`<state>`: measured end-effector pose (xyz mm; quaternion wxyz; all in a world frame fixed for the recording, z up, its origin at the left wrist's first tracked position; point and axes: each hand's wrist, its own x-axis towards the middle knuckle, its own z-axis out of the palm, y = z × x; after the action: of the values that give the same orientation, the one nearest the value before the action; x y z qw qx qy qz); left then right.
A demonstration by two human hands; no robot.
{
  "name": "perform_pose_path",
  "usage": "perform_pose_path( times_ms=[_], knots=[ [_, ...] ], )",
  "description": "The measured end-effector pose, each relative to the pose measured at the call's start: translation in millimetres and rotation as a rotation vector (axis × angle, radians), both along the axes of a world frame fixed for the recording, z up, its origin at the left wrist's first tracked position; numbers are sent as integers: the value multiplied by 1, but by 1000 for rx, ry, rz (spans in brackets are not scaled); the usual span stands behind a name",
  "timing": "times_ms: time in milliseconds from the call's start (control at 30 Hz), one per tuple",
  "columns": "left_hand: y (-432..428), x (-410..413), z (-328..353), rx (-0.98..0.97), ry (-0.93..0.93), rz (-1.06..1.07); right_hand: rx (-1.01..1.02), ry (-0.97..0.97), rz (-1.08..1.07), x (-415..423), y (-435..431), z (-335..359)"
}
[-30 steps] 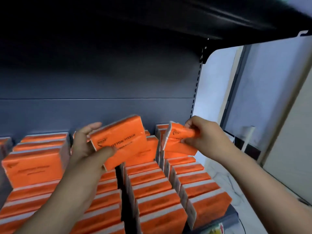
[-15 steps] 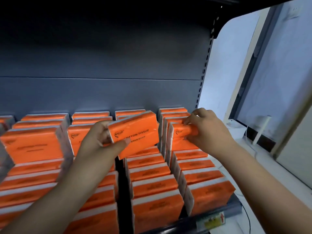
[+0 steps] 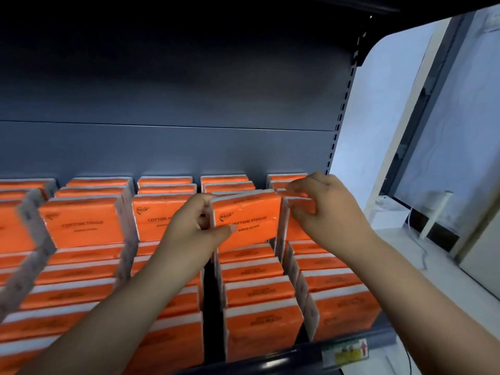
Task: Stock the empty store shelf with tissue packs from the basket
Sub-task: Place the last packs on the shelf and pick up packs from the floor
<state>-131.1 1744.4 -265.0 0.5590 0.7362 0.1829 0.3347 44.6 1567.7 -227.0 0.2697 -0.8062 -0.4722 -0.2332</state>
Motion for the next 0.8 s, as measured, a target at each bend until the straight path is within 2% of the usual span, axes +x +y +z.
perform_pose_path(
  times_ms=[67, 167, 300, 467, 667, 800],
  knots=[
    [0, 2, 0, 10, 4, -12, 9, 179, 110, -13, 4, 2],
    [1, 5, 3, 4, 10, -4, -21, 371, 141, -20, 5, 5],
    [4, 12, -4, 56, -21, 152, 52, 589, 187, -25, 10, 7],
    [3, 18, -17, 29, -102, 285, 3, 701, 220, -26, 16, 2],
    [2, 18, -23, 6, -57, 260, -42, 826, 180, -32, 25, -8],
    [1, 19, -23, -41, -26, 236, -68, 843, 170, -33, 27, -13]
  ],
)
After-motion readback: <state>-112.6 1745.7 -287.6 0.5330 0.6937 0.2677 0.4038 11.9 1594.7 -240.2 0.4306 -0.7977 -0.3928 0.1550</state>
